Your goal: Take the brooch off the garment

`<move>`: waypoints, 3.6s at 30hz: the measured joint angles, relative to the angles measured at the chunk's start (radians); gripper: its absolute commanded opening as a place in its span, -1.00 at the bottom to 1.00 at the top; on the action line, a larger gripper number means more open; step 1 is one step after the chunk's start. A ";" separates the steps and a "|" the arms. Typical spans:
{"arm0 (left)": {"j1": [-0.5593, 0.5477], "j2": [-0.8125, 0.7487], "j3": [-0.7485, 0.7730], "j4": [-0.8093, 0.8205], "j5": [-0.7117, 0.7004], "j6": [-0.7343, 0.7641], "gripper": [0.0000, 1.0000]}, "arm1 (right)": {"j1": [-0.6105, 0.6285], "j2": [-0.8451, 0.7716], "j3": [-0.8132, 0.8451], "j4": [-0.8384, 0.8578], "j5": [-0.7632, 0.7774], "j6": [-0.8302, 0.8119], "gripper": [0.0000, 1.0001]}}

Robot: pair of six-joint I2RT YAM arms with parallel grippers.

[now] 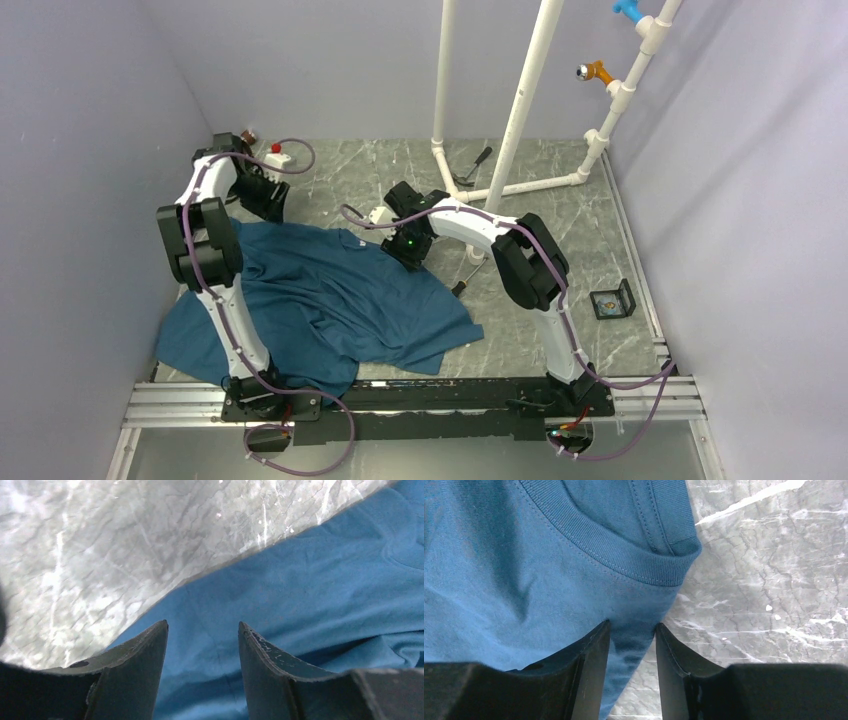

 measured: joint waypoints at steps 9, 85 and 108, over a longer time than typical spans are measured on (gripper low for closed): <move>-0.038 0.106 0.002 0.008 -0.062 0.002 -0.37 | -0.006 0.000 -0.008 0.019 0.006 -0.004 -0.62; 0.084 -0.066 0.023 0.434 -0.075 -0.322 0.83 | -0.169 0.040 0.223 0.048 0.132 -0.029 0.46; 0.079 -0.413 -0.375 0.211 0.087 -0.329 0.80 | -0.151 0.081 0.130 -0.009 0.077 -0.020 0.16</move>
